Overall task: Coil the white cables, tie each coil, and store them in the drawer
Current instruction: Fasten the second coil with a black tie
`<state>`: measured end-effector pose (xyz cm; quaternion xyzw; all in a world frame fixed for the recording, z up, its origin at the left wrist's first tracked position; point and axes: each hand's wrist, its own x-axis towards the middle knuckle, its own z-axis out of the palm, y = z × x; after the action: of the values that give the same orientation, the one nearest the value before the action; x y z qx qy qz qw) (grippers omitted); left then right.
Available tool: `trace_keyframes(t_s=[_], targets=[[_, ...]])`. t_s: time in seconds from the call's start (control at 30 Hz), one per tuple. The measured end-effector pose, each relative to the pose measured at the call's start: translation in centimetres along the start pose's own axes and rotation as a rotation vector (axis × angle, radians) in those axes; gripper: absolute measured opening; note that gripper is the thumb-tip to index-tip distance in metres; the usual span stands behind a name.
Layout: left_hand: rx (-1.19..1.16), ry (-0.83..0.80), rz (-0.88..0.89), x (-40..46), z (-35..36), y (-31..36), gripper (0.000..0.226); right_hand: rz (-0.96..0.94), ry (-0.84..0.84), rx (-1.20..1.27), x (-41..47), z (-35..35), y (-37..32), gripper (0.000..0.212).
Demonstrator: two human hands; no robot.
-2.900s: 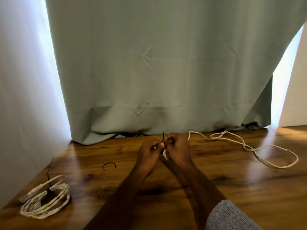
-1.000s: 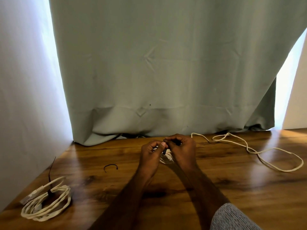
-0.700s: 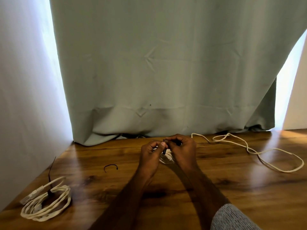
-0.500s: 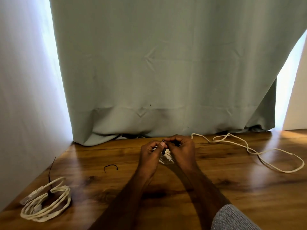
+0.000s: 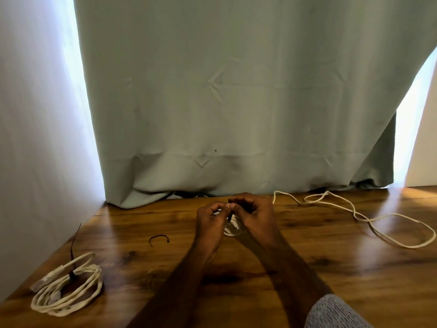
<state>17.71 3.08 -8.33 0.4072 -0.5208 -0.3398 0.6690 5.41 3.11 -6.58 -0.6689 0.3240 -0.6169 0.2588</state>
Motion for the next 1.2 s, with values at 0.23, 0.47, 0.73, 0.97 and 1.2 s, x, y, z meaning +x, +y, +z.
trace_keyframes(t_s=[0.23,0.47,0.73,0.97,1.2], targets=[[0.113,0.014,0.088,-0.1,0.2,-0.5,0.007,-0.05,0.047,-0.19,0.2,0.3,1.0,0.01],[0.168,-0.069,0.153,0.1,0.3,-0.9,0.023,-0.034,0.159,-0.146,0.7,0.1,1.3,0.015],[0.091,-0.06,0.071,0.0,0.3,-0.6,0.017,0.008,0.166,-0.119,1.0,0.5,1.8,0.013],[0.178,-0.097,0.081,-0.5,0.2,-0.7,0.011,0.077,0.245,0.015,1.7,-0.1,1.5,0.012],[0.317,-0.144,0.093,-0.5,-0.9,-1.8,0.011,0.022,0.119,-0.028,0.8,0.3,1.4,0.016]])
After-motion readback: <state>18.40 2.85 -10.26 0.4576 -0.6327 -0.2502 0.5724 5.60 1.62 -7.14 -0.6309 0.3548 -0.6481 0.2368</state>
